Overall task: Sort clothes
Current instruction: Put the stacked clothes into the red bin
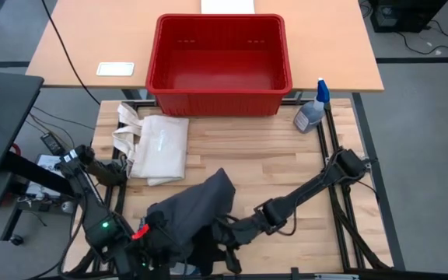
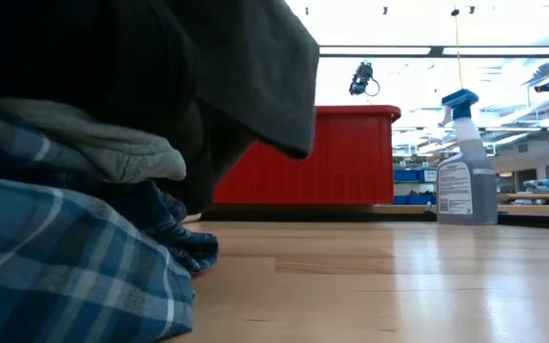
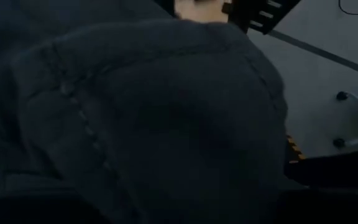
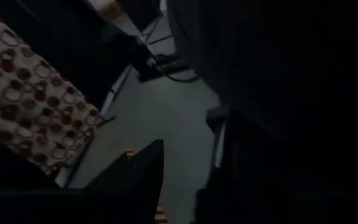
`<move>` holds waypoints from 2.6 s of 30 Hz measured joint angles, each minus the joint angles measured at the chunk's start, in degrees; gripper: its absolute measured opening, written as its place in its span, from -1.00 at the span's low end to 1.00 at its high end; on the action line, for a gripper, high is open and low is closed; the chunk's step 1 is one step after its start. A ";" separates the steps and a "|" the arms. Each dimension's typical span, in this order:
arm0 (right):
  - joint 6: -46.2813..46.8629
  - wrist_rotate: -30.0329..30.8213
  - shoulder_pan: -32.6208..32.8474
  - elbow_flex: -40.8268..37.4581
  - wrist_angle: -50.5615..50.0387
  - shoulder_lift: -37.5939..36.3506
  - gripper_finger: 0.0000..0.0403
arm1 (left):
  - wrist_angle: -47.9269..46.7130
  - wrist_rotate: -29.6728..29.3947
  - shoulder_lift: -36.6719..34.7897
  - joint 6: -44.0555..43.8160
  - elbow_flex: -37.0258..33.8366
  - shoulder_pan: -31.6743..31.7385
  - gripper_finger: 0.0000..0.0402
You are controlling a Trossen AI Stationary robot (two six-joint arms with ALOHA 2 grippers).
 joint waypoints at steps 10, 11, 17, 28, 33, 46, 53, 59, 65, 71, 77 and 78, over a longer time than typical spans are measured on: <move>0.22 1.45 -3.67 0.10 4.84 9.97 -0.01 | 7.81 -1.58 0.01 8.17 0.00 1.82 -0.52; 1.34 1.55 -4.41 0.07 5.34 10.56 -0.01 | 8.52 -1.67 0.17 9.16 0.01 2.13 -0.52; 3.14 3.25 -7.07 0.09 13.49 10.99 -0.01 | 10.29 -2.13 0.84 13.30 0.04 3.99 -0.52; -4.40 0.60 -9.68 2.54 15.49 9.62 -0.01 | 16.89 3.13 0.83 28.10 0.13 10.97 -0.52; -6.71 1.03 -9.81 3.19 15.18 9.21 -0.01 | 17.11 7.40 0.73 30.64 0.27 13.54 -0.50; -16.66 2.68 -17.20 2.84 1.53 -1.03 -0.01 | 16.62 10.01 -3.78 41.25 0.28 24.96 -0.48; -20.55 0.50 -27.12 2.84 -6.51 -8.38 -0.01 | 16.93 16.96 -9.88 50.10 0.14 38.32 -0.48; -25.24 -2.77 -36.25 3.04 -7.85 -13.29 -0.01 | 23.03 25.20 -13.15 59.35 0.07 51.56 -0.48; -25.79 -8.06 -46.67 3.06 -5.96 -13.33 -0.01 | 28.20 40.69 -11.85 65.13 0.02 68.00 -0.48; -23.08 -11.76 -57.63 3.16 1.64 -10.06 -0.01 | 36.40 54.08 -7.76 70.58 -0.02 83.77 -0.48; -19.29 -17.60 -65.56 11.21 3.26 -2.59 -0.03 | 50.75 67.98 -0.91 68.69 -0.02 94.60 -0.48; -19.34 -18.90 -66.45 13.26 3.06 -0.90 -0.03 | 52.84 69.78 0.19 67.83 -0.02 95.78 -0.48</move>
